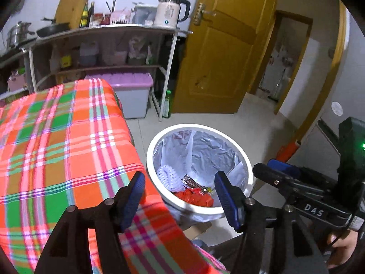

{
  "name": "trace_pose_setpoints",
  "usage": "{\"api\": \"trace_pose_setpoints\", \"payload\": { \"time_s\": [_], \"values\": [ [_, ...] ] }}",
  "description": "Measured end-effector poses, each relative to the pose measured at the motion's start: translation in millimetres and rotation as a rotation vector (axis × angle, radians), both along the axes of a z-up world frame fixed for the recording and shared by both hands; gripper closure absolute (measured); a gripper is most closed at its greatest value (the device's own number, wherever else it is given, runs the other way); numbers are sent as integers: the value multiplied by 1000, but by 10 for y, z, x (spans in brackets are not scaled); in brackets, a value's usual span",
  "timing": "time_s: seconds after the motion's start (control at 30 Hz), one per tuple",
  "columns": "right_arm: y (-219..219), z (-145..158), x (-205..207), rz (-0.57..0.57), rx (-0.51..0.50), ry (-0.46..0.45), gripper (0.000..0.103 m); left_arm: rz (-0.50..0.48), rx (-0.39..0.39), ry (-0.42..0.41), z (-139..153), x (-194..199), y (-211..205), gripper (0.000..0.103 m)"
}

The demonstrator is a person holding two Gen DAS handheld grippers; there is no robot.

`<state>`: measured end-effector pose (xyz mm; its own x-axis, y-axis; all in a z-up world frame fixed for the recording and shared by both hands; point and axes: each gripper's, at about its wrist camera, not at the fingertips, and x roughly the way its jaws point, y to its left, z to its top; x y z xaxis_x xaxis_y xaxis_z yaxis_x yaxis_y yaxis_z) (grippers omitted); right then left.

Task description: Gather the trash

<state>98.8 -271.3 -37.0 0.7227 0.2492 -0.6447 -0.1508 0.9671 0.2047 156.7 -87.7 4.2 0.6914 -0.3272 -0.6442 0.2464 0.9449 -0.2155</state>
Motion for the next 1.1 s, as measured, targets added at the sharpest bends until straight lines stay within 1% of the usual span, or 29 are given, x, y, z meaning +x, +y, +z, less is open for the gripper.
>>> {"api": "trace_pose_setpoints", "payload": {
  "time_s": [0.2, 0.47, 0.7, 1.1],
  "values": [
    [79, 159, -407, 23, -13, -45, 50, -1, 26, -56, 131, -350, 11, 40],
    [98, 180, -701, 32, -25, -54, 50, -10, 39, -80, 175, -676, -13, 40],
    [110, 170, -780, 40, -28, -50, 50, -9, 45, -90, 183, -818, -22, 40],
    [127, 180, -812, 45, -27, -54, 50, -7, 51, -94, 200, -867, -37, 40]
  ]
}}
